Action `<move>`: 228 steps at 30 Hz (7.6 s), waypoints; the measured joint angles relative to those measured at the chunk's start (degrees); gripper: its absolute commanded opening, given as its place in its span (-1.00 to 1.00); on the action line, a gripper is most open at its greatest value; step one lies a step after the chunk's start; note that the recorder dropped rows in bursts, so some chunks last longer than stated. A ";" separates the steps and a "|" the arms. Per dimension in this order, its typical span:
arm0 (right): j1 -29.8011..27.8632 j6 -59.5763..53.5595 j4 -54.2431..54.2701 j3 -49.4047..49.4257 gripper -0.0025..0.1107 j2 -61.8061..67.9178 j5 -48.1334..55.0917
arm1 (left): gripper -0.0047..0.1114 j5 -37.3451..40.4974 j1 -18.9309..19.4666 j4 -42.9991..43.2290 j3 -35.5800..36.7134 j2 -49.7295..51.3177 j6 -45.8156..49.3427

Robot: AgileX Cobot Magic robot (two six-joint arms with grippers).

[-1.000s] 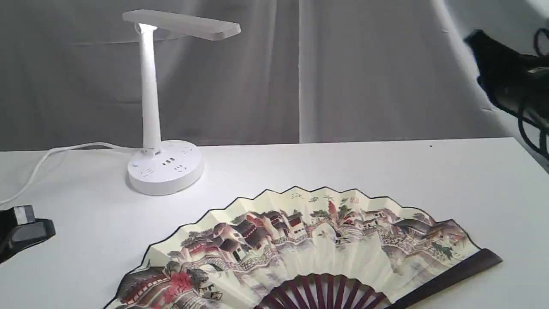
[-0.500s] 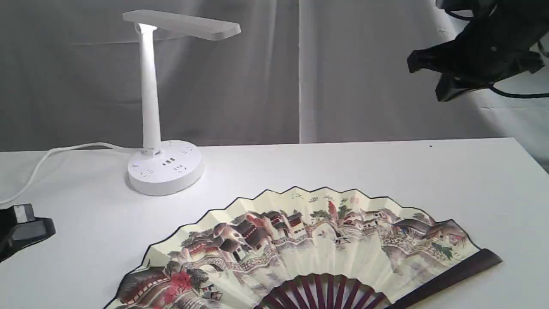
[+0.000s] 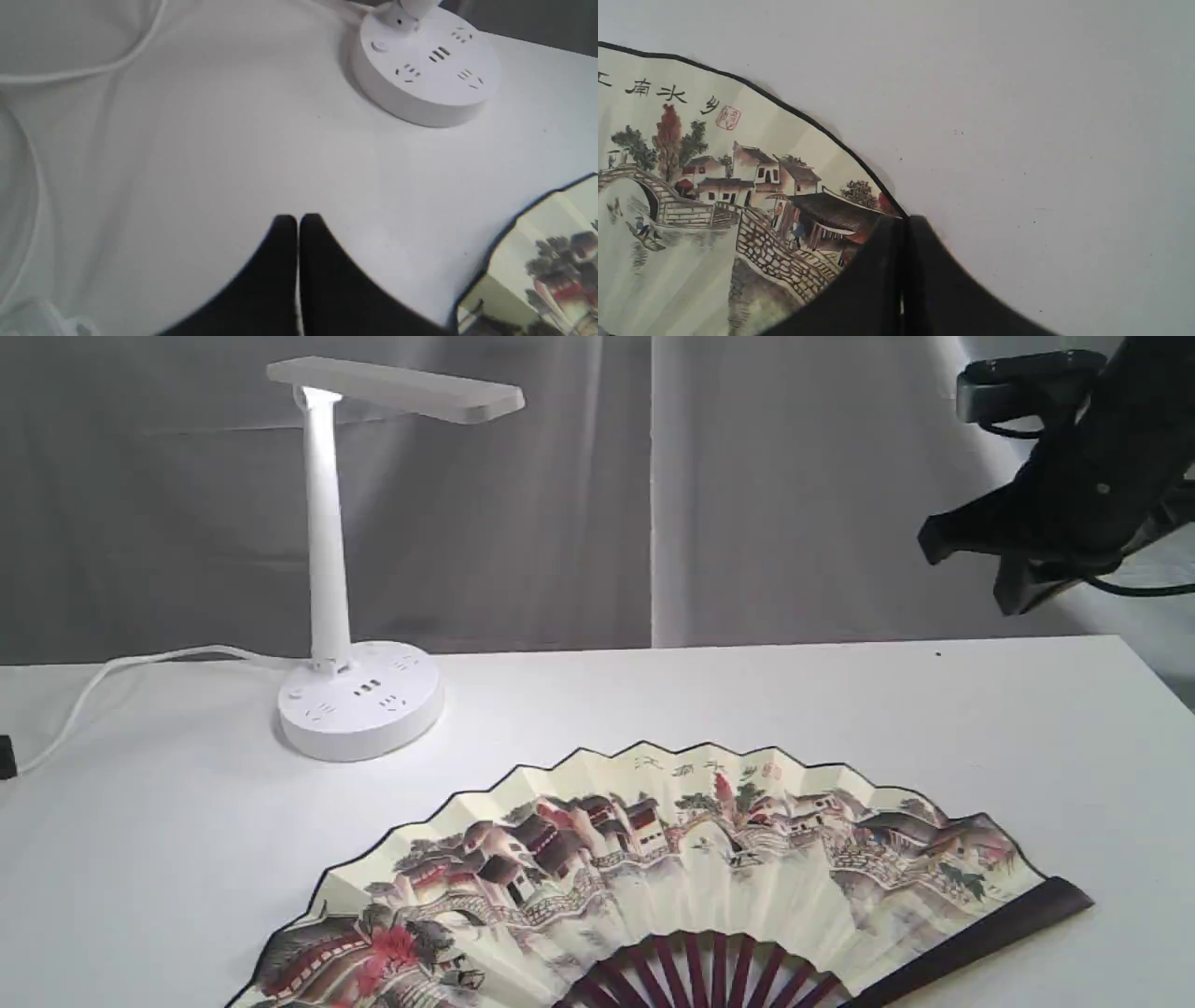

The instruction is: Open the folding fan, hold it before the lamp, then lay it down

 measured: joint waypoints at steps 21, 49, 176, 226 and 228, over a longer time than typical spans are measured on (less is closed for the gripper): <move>0.00 -1.25 5.44 8.05 -0.96 0.00 -7.77 | -0.92 -71.88 -15.11 -15.08 -13.59 3.09 42.20; 0.00 -3.06 5.64 8.05 -0.96 0.00 -7.77 | -0.92 37.27 -13.54 63.85 -24.58 10.88 -82.01; 0.00 -24.36 28.35 104.98 -0.96 -110.11 -57.12 | -0.92 3.99 -13.15 90.82 36.04 -74.50 -88.99; 0.00 -24.66 29.10 104.98 -0.96 -110.11 -50.77 | -0.92 6.65 -13.15 91.14 36.04 -74.50 -88.99; 0.00 -24.66 29.10 104.98 -0.96 -110.11 -50.77 | -0.92 6.65 -13.15 91.14 36.04 -74.50 -88.99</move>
